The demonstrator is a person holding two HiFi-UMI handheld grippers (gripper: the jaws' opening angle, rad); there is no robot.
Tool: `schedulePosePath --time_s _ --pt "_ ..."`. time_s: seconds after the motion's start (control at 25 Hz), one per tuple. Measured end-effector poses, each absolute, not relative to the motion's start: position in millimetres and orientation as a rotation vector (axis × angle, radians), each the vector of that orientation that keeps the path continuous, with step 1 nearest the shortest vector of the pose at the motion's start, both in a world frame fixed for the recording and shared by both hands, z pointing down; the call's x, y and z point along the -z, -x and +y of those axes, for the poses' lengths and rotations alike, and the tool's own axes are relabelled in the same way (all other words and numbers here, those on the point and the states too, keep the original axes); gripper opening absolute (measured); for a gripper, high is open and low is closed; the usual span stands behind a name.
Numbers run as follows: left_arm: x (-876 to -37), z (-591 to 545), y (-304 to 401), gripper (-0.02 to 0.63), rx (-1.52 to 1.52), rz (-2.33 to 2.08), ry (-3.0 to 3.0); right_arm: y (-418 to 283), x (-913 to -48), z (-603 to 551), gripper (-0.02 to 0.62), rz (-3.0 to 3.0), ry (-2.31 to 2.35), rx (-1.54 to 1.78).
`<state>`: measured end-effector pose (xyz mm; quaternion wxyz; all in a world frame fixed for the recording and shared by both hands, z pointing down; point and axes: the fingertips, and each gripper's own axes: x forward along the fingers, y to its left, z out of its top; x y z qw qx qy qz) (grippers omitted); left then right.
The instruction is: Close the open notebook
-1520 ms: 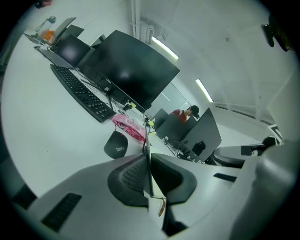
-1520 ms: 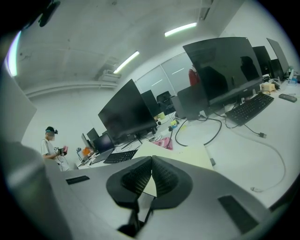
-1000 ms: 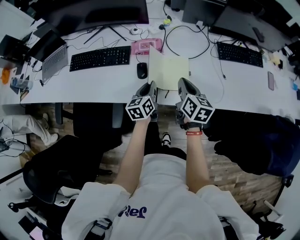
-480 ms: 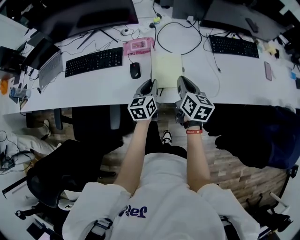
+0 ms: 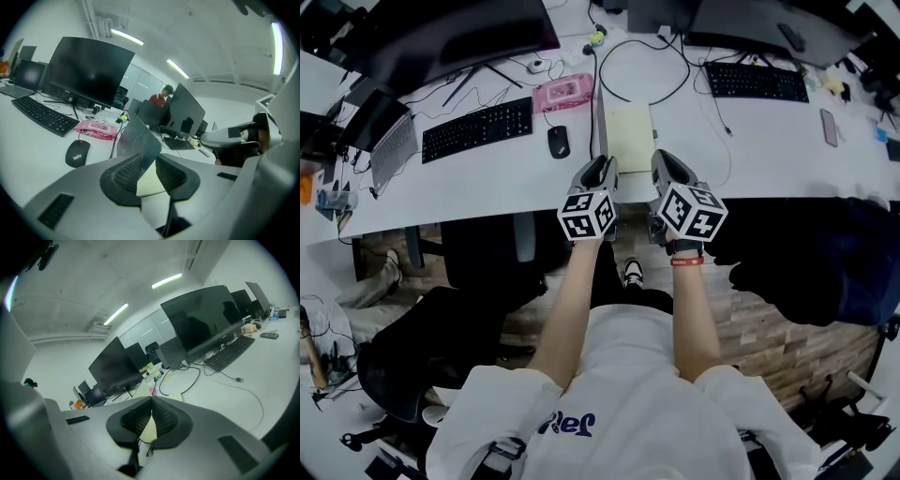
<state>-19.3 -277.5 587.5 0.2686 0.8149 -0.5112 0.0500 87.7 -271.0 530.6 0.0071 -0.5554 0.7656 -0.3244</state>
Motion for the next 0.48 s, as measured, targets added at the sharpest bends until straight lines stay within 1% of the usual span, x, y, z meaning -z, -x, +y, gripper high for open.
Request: schedulePosePath --time_s 0.48 --pt "-593 -278 -3 0.119 -0.178 -1.357 -2.226 -105 -535 -266 0.015 2.358 1.758 1.025"
